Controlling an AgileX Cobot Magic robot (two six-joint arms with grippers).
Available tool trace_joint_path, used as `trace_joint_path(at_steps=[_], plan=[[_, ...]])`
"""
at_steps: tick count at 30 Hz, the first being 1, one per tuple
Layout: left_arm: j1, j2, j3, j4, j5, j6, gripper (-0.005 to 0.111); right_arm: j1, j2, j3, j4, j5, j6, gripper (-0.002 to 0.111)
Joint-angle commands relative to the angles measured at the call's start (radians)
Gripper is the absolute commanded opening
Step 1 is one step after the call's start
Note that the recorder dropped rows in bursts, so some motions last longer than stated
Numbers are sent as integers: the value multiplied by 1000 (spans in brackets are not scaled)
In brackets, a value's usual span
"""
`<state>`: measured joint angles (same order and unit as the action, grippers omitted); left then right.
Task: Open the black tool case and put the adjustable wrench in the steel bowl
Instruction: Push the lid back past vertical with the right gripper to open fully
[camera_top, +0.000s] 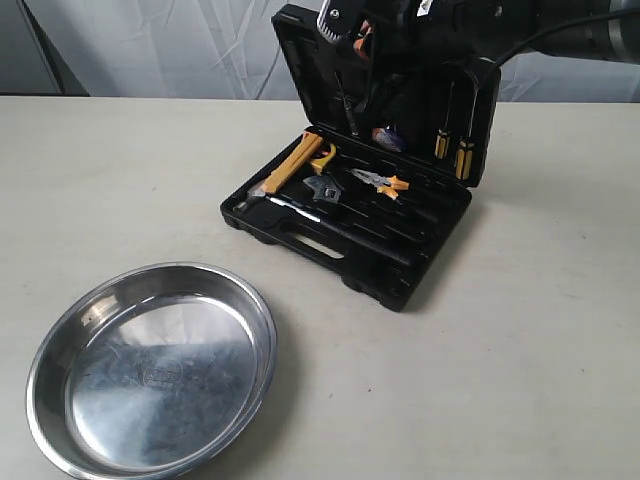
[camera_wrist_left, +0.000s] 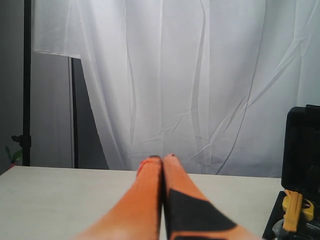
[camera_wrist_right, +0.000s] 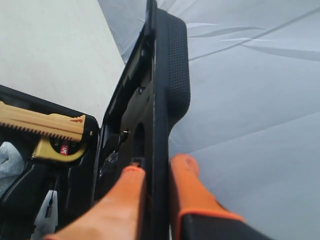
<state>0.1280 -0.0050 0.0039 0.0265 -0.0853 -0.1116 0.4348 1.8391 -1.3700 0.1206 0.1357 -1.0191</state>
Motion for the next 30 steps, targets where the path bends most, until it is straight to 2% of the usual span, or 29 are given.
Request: trace_joint_path(at_steps=[1, 17, 21, 30], plan=[[-2, 5, -4, 2, -5, 1, 0, -16, 3, -2, -21, -11, -9, -1], [-2, 5, -4, 2, -5, 1, 0, -16, 3, -2, 91, -69, 10, -1], [-2, 5, -4, 2, -5, 1, 0, -16, -1, -2, 170, -35, 10, -1], [-2, 5, -4, 2, -5, 1, 0, -16, -52, -2, 181, -8, 10, -1]])
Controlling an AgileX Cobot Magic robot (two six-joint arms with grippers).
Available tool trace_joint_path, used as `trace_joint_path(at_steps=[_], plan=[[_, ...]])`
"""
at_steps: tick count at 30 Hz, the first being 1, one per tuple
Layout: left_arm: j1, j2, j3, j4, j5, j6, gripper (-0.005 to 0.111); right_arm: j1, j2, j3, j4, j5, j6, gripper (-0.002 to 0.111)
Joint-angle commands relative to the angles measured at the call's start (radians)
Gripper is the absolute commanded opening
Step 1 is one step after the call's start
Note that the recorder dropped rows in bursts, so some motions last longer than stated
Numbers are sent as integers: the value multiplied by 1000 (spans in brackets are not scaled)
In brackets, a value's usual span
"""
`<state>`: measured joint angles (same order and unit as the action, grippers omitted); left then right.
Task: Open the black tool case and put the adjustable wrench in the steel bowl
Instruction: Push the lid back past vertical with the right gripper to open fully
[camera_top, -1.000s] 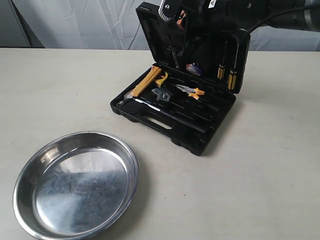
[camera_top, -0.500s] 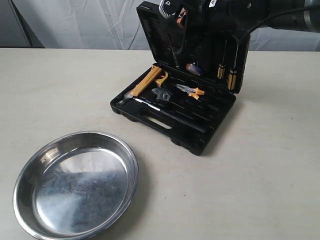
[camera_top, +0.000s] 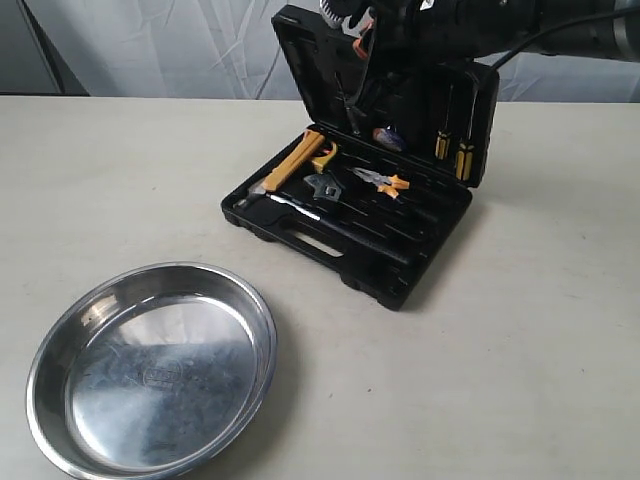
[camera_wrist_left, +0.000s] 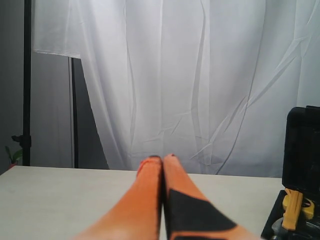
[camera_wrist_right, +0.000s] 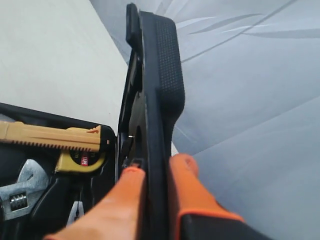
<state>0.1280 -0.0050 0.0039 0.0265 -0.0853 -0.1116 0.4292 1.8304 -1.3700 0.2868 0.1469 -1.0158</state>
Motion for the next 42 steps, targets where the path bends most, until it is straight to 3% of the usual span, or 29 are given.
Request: trace_joint_path(at_steps=[1, 15, 22, 42], plan=[[-2, 5, -4, 2, -5, 1, 0, -10, -46, -2, 9, -19, 2, -1], [-2, 5, -4, 2, -5, 1, 0, -41, -40, -2, 33, -21, -9, -1], [-2, 5, -4, 2, -5, 1, 0, -79, -40, -2, 148, -21, -9, -1], [-2, 5, -4, 2, -5, 1, 0, -79, -40, -2, 168, -46, -9, -1]])
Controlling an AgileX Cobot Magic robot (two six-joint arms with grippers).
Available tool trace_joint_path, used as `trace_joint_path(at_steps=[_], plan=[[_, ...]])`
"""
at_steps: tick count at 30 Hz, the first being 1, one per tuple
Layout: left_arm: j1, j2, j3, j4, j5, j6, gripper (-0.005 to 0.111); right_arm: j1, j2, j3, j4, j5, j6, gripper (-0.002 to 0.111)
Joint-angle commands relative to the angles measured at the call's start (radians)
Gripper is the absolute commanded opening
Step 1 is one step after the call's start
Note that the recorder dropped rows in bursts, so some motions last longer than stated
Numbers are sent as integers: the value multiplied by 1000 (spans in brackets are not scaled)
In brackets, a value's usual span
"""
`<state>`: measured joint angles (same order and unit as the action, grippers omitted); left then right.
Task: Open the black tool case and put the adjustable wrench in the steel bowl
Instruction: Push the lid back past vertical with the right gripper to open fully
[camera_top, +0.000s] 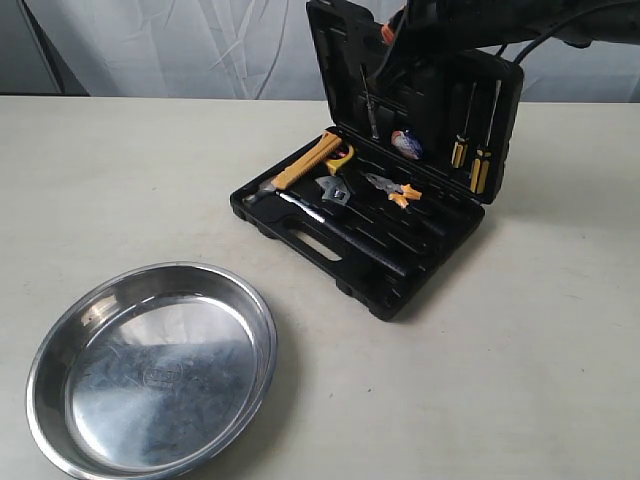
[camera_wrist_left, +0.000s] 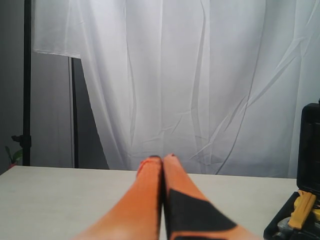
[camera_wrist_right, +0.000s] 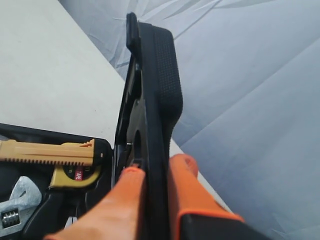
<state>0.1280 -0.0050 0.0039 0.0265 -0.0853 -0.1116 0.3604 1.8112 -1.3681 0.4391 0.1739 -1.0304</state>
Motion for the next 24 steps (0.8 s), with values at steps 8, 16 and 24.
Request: trace_joint_path(at_steps=[8, 16, 24], plan=[[-2, 5, -4, 2, -5, 1, 0, -11, -20, -4, -51, -73, -1, -1], [-2, 5, -4, 2, -5, 1, 0, -35, -16, -4, -74, -69, -1, 20], [-2, 5, -4, 2, -5, 1, 0, -101, 39, -4, -72, -115, -1, 47]])
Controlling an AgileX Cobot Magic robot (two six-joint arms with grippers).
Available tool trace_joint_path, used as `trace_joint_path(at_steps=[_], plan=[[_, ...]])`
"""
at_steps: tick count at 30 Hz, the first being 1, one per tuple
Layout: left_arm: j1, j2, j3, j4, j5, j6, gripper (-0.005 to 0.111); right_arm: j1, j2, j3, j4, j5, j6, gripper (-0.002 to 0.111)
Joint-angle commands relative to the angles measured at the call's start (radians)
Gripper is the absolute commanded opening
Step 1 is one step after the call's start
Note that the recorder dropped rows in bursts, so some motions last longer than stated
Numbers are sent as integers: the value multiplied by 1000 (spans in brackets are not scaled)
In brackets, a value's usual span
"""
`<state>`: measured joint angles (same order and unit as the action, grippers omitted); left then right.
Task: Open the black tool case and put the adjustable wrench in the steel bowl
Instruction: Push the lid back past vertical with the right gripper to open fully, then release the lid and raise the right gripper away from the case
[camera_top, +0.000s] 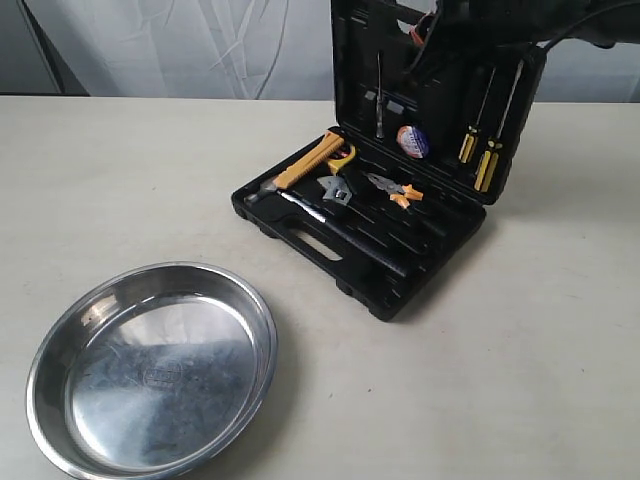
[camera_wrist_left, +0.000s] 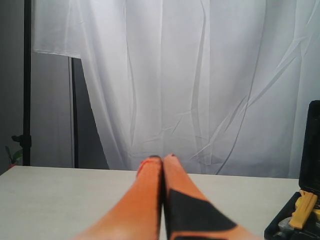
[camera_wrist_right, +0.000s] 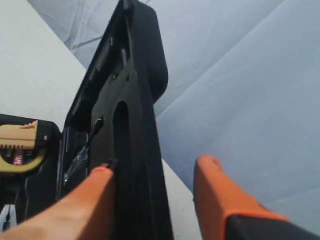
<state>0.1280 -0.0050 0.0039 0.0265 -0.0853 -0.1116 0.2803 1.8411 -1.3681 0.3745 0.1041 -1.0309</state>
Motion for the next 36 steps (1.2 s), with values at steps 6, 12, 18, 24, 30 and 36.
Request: trace_joint_path(at_steps=[6, 12, 18, 24, 30, 36], plan=[[-2, 5, -4, 2, -5, 1, 0, -51, 1, -4, -10, -138, -1, 46], [-2, 5, -4, 2, -5, 1, 0, -51, -33, -4, -1, -246, -1, 45], [-2, 5, -4, 2, -5, 1, 0, -47, -89, -4, 73, -2, 3, -1], [-2, 5, -4, 2, -5, -1, 0, -47, -83, -4, 134, 291, 45, 0], [-2, 5, -4, 2, -5, -1, 0, -47, -52, -4, 136, 343, 65, 0], [-2, 5, -4, 2, -5, -1, 0, -47, 24, -4, 156, 231, 65, 0]])
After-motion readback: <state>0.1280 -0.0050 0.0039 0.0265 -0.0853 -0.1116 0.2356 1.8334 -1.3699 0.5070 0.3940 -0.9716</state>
